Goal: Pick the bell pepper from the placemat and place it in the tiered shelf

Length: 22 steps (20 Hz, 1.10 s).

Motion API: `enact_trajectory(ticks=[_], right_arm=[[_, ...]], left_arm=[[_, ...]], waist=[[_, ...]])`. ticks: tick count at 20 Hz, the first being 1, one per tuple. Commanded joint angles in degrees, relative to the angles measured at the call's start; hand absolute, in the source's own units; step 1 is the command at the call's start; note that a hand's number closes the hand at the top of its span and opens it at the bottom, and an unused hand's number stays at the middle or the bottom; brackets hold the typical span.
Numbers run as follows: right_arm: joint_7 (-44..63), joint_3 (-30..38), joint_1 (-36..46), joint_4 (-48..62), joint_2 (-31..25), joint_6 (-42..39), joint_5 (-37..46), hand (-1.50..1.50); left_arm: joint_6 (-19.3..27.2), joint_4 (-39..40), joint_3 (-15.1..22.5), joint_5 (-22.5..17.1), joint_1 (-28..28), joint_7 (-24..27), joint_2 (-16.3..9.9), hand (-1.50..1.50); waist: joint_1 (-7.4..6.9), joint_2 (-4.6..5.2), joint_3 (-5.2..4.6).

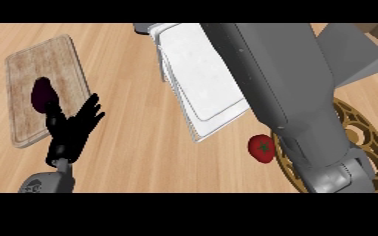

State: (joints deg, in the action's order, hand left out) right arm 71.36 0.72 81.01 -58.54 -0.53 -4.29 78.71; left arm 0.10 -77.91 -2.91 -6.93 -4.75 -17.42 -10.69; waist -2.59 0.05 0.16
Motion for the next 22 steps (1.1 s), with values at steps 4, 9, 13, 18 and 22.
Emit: enact_trajectory(ticks=[4, 9, 13, 18, 22], right_arm=[[9.7, 2.0, 3.4, 4.7, 0.5, 4.0, 0.2, 1.5], [9.9, -1.2, 3.1, 5.1, 0.5, 4.9, -2.4, 1.5], [8.7, 1.2, 4.8, 6.2, 0.5, 3.0, -2.2, 1.5], [10.9, 2.5, 1.4, 3.9, 0.5, 12.2, 1.4, 1.5], [12.3, 3.4, 2.8, 2.2, 0.5, 16.1, 3.4, -1.5]], left_arm=[[-0.9, 0.6, -0.5, -0.8, 0.7, -0.8, 0.1, 0.0], [-0.5, 2.9, -0.8, 0.4, 1.2, 2.2, 0.2, 0.0], [-0.5, 3.1, -2.1, -0.4, 0.1, 0.9, -0.5, 0.0], [-0.7, 0.9, -1.2, -0.1, 0.6, -0.3, -0.3, 0.0], [-0.4, 2.7, -0.5, 0.4, 0.4, 1.0, 1.1, 0.0]], waist=[[0.86, 0.13, -0.23], [1.05, 0.03, -0.25], [1.55, -0.02, -0.24], [1.7, 0.01, -0.2], [1.04, 0.24, -0.29]])
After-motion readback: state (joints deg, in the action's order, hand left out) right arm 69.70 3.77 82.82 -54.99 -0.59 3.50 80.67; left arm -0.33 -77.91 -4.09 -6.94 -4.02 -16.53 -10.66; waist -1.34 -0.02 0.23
